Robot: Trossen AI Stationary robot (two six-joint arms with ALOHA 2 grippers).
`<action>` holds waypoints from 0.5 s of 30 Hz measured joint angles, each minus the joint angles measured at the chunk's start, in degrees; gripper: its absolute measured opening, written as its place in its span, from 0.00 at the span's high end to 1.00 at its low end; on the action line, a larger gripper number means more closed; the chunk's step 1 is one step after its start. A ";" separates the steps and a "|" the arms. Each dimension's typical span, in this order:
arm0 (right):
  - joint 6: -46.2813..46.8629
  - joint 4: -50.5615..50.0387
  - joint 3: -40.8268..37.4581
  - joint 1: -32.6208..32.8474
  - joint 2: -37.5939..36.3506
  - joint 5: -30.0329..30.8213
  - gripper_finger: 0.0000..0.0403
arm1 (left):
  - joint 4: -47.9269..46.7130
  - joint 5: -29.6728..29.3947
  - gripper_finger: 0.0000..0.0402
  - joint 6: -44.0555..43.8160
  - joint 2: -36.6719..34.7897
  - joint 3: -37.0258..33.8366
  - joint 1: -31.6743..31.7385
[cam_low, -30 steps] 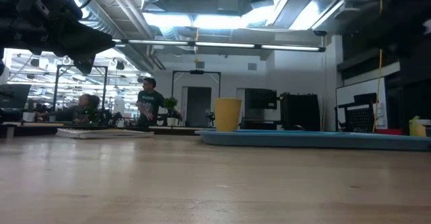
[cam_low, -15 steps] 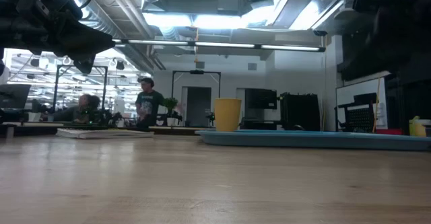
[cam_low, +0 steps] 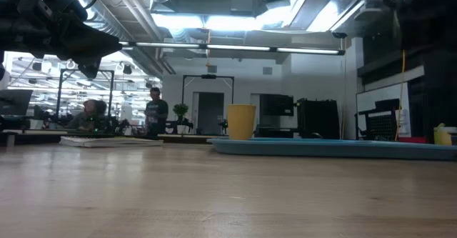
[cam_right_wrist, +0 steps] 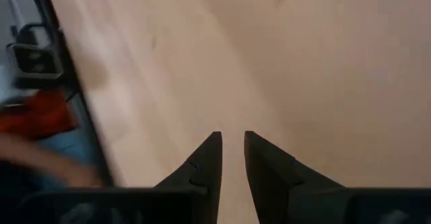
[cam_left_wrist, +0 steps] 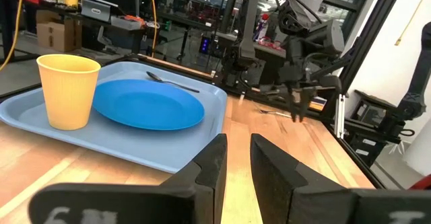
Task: Pick and place plate/cup/fork/spoon on tray
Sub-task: Put the orange fork on the tray in between the blue plate and black spoon
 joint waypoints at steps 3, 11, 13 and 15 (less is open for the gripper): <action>9.69 -0.05 0.04 0.67 0.00 -5.77 0.83 | 0.02 0.00 0.85 0.00 -0.01 -0.02 0.00; 18.46 -0.68 0.12 4.32 0.00 -10.96 0.83 | 0.00 0.00 0.85 0.00 0.00 0.00 0.02; 19.78 -1.35 0.13 5.35 -0.02 -12.11 0.83 | 0.01 0.00 0.85 0.00 0.00 -0.01 0.01; 21.10 -2.21 0.15 5.87 -0.05 -14.71 0.83 | 0.01 -0.01 0.85 0.01 -0.01 0.00 0.00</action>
